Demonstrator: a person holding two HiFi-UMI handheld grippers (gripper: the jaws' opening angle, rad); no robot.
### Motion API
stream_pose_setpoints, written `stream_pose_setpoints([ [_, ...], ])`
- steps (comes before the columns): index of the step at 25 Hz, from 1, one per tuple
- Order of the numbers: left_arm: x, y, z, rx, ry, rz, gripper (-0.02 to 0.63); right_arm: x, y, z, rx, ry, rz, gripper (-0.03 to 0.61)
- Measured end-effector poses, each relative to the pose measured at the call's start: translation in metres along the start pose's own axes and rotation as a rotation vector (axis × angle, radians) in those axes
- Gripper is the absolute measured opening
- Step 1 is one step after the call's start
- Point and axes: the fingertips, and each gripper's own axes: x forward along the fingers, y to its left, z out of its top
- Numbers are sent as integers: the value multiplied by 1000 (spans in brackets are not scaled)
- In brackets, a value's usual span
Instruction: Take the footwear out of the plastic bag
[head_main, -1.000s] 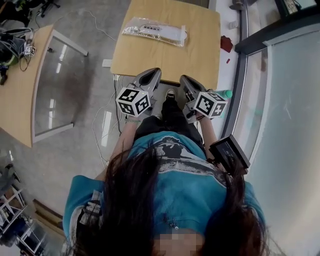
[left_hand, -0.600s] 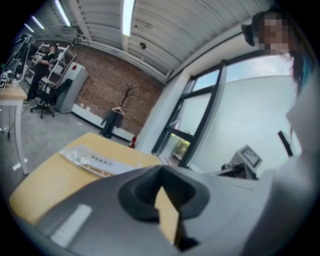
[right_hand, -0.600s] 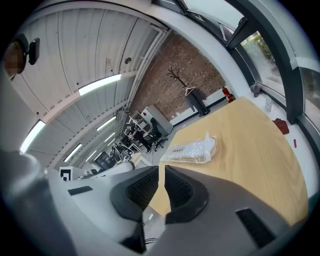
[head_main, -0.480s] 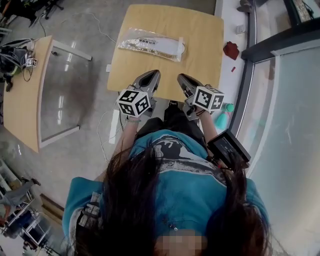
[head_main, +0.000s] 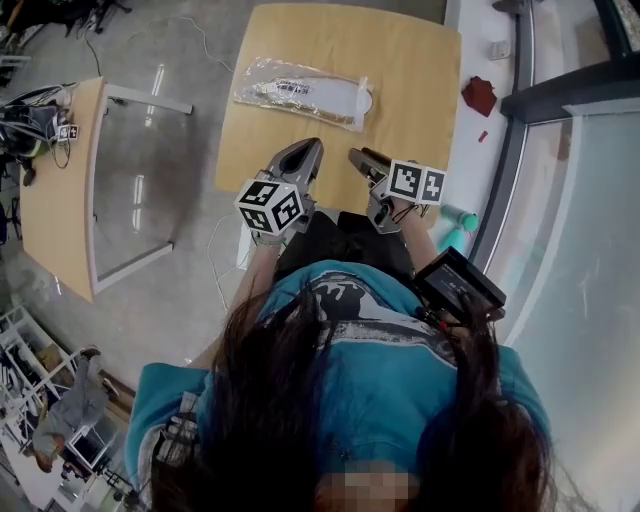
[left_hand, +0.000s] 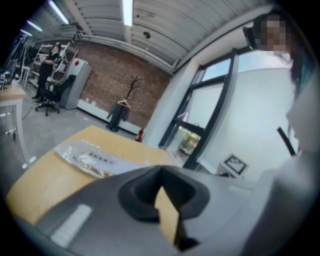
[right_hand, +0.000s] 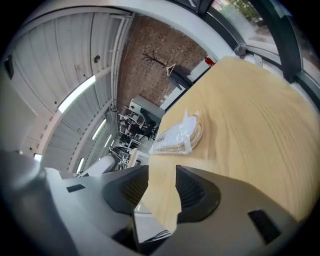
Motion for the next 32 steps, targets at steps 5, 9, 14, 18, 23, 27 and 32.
stream_pose_setpoints([
  [5,3,11,1,-4,3,28,2,25,-16,10,159,1,9,172],
  [9,-5,25,-2,-28,5,66,2,42,-27,15,231,10,-15,186],
  [14,-9,40,5,-31,11,78,2,57,-50,28,419,-45,-55,187],
  [18,-6,53,15,-25,21,64,2,66,-59,32,483,-83,-97,186],
  [23,0,71,26,-37,27,25,2,78,-66,34,564,-153,-127,186],
  [27,4,83,29,-37,38,-9,2,84,-75,35,584,-184,-159,185],
  [32,10,91,31,-44,54,-48,2,88,-76,39,665,-247,-122,127],
])
